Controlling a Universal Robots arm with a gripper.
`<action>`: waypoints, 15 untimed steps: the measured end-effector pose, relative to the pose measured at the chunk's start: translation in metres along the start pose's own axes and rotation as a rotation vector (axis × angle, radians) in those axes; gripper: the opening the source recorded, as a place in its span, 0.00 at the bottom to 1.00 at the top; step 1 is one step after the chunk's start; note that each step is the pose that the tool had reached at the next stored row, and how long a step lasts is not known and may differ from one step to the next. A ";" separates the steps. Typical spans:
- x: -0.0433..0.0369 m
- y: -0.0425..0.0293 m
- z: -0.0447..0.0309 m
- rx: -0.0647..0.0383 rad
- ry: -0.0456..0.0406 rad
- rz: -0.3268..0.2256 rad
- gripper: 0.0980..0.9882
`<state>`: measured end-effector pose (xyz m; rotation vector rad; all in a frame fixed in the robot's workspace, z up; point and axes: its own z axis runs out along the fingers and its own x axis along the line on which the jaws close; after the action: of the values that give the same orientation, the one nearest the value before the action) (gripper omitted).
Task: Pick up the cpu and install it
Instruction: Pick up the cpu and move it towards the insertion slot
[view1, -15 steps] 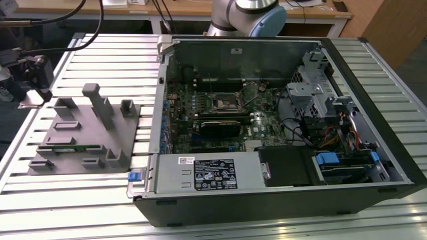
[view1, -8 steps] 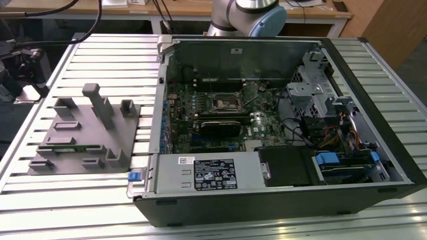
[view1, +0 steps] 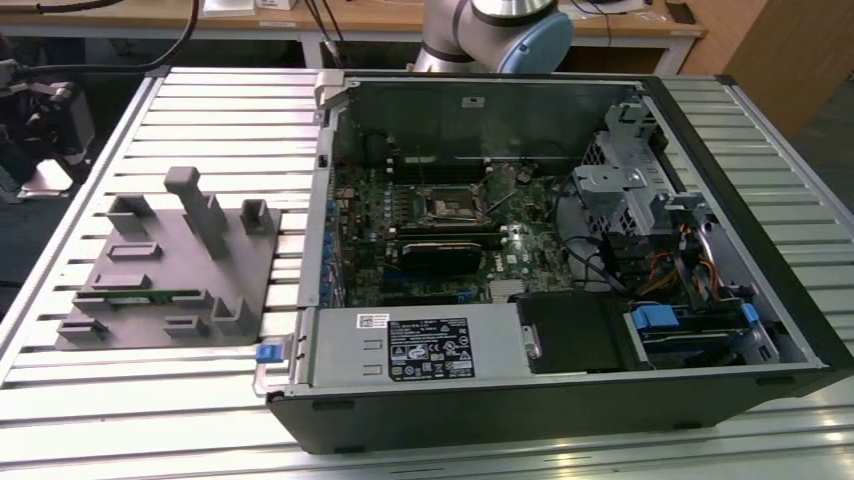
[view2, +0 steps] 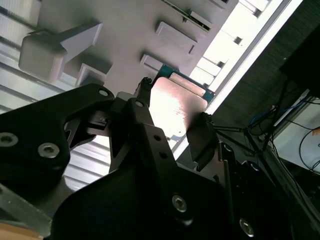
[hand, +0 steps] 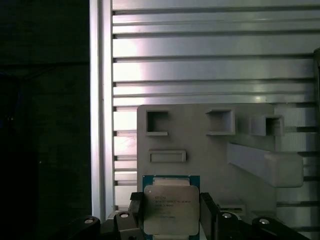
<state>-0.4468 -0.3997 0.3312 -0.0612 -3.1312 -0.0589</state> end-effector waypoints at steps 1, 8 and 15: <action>0.0000 0.0002 -0.0018 0.000 0.0000 0.000 0.50; 0.0002 0.0014 -0.0148 0.000 0.0000 0.000 0.50; 0.0004 0.0030 -0.0292 0.000 -0.0001 0.000 0.50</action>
<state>-0.4468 -0.3978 0.3605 -0.0612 -3.1313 -0.0589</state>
